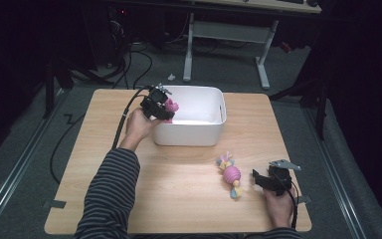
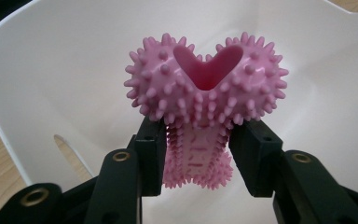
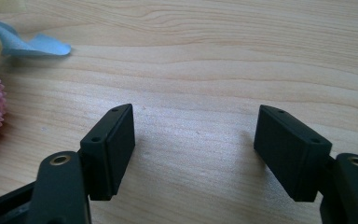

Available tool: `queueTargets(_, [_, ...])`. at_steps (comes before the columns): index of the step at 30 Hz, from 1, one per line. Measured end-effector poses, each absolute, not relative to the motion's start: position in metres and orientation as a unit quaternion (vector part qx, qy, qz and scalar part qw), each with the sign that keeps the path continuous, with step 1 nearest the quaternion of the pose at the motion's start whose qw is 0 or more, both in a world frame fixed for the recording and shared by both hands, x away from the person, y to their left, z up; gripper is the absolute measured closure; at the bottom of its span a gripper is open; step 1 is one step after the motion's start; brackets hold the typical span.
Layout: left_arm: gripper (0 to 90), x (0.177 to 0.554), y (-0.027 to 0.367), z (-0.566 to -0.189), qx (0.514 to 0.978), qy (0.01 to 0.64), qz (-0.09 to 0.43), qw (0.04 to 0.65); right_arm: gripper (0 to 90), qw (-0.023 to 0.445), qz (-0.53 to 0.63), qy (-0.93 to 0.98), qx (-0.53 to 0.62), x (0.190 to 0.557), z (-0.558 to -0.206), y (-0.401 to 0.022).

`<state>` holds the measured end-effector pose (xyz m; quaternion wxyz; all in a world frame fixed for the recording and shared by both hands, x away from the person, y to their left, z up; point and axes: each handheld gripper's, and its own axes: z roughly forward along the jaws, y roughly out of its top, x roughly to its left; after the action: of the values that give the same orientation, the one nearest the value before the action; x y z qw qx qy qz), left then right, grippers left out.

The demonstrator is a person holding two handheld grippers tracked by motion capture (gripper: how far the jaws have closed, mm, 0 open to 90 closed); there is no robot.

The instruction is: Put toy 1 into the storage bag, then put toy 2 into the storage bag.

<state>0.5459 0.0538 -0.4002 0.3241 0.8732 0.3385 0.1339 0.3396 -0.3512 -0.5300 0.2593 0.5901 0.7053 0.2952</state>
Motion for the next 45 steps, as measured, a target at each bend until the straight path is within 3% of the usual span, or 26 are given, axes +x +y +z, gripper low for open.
queueTargets(1, [47.4,0.545,0.053,-0.4,0.872,0.34,0.135,0.324,29.2,0.259,0.295,0.705,0.59,0.34,-0.53,-0.351])
queueTargets(5, [38.2,0.543,0.056,-0.397,0.865,0.347,0.132,0.338,29.2,0.259,0.295,0.705,0.59,0.34,-0.53,-0.351])
queueTargets(12, [29.0,0.534,0.064,-0.38,0.85,0.347,0.137,0.371,29.1,0.259,0.295,0.705,0.59,0.34,-0.53,-0.351])
queueTargets(26, [29.2,0.498,0.089,-0.364,0.819,0.337,0.167,0.433,29.2,0.259,0.295,0.705,0.59,0.34,-0.53,-0.351])
queueTargets(45, [30.0,0.455,0.124,-0.384,0.799,0.355,0.188,0.447,29.2,0.259,0.295,0.705,0.59,0.34,-0.53,-0.351])
